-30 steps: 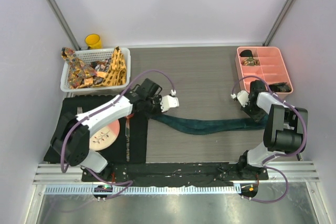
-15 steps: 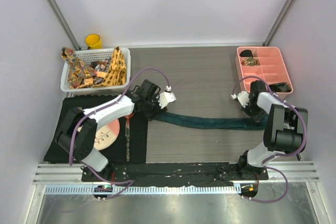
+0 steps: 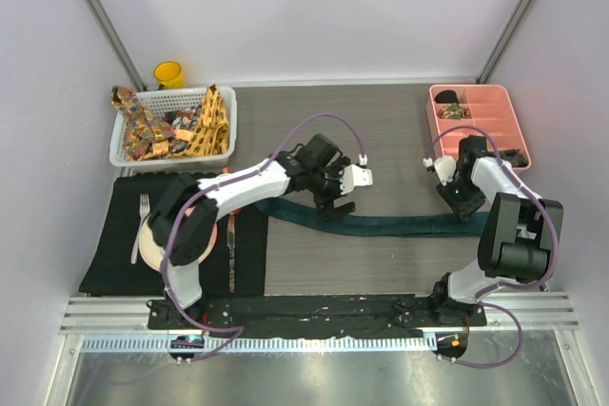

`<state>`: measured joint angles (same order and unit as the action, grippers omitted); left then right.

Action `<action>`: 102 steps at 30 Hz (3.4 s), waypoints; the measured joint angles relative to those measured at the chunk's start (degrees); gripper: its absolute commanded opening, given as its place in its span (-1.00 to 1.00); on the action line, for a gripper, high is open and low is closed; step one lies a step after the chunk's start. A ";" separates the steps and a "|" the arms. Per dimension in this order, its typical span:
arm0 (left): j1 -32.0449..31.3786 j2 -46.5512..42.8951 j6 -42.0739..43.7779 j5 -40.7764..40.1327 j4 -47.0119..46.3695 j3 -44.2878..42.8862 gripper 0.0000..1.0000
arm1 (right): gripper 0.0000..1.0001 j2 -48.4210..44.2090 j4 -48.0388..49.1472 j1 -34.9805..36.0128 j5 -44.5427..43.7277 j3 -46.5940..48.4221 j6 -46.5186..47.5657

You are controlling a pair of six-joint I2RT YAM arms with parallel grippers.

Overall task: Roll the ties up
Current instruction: Flatten out the tie at the center of the board.

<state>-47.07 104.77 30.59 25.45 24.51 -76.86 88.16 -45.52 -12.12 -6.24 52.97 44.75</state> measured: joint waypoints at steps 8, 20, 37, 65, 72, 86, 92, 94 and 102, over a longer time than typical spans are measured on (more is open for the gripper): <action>-3.48 10.21 -1.27 2.93 1.11 -7.15 0.99 | -0.11 -1.51 -5.07 -0.02 3.85 5.42 -2.80; -5.38 15.89 -0.98 2.25 1.64 -9.94 0.53 | 0.97 -1.64 -10.49 0.00 12.24 5.53 -4.46; -5.35 16.98 -3.10 3.58 4.83 -12.22 0.62 | 0.79 2.49 -9.97 0.15 14.88 5.55 -4.57; 10.40 0.28 30.58 -2.51 16.13 7.98 0.87 | 0.41 3.52 -3.21 5.95 9.44 -1.44 -1.14; 10.43 0.50 31.56 -2.14 16.06 8.72 -0.24 | 0.33 3.74 -2.67 5.90 7.58 -1.51 -0.48; 10.29 0.50 21.84 2.08 19.89 7.19 0.46 | 0.25 4.37 -2.84 -0.37 4.55 -1.73 3.43; 10.29 -2.67 10.19 1.51 14.23 10.36 0.65 | 0.26 5.33 -3.32 -2.58 3.19 -1.09 5.27; 10.29 -6.62 6.21 1.11 11.28 12.68 0.71 | 0.27 5.42 -3.28 -4.13 2.71 -1.09 6.67; 10.29 -23.45 -4.66 -2.27 -0.37 16.79 0.86 | 0.28 6.69 -2.01 -8.48 -0.79 -0.17 15.15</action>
<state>-36.77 81.32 25.93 23.18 24.14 -60.07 94.85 -47.53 -20.60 -7.03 52.80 59.90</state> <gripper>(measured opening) 0.907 0.638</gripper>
